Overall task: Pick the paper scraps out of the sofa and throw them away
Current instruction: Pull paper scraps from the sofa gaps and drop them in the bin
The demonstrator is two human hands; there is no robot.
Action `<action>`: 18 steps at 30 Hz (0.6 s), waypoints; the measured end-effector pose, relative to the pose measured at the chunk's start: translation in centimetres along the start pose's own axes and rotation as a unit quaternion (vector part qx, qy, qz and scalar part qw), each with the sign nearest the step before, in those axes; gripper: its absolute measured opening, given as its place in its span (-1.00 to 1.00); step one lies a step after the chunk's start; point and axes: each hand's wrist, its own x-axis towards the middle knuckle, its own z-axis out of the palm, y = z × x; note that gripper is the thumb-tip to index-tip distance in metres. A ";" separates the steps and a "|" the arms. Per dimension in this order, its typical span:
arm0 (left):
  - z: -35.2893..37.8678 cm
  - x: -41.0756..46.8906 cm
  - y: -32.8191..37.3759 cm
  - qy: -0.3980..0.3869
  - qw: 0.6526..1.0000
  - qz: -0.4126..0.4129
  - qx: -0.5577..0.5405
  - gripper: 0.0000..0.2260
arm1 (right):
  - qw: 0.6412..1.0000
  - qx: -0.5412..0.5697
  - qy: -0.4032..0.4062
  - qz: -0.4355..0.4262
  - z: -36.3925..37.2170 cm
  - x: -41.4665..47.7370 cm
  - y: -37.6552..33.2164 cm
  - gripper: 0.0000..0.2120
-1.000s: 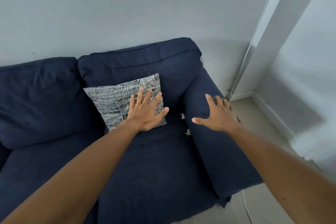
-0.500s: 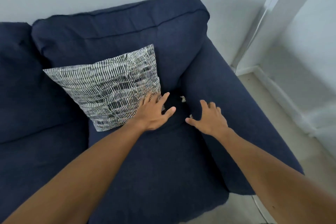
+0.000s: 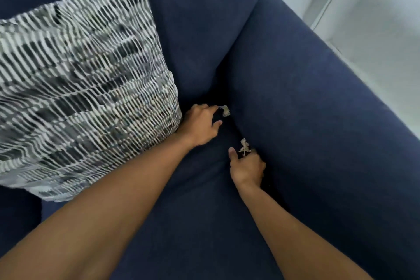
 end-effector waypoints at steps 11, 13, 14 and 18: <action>5.9 6.0 -1.0 0.044 0.999 0.028 0.009 -0.70 | 0.966 0.210 0.148 0.032 5.1 4.6 1.7 -0.69; 6.3 6.3 -1.0 0.051 0.998 0.030 0.002 -0.80 | 0.960 0.230 0.154 0.043 5.4 5.0 1.9 -0.72; 6.5 6.5 -1.1 0.052 0.998 0.030 -0.001 -0.85 | 0.959 0.231 0.159 0.050 5.5 5.2 1.9 -0.74; 6.5 6.5 -1.2 0.053 0.998 0.030 -0.009 -0.87 | 0.957 0.235 0.154 0.070 5.2 5.5 1.8 -0.77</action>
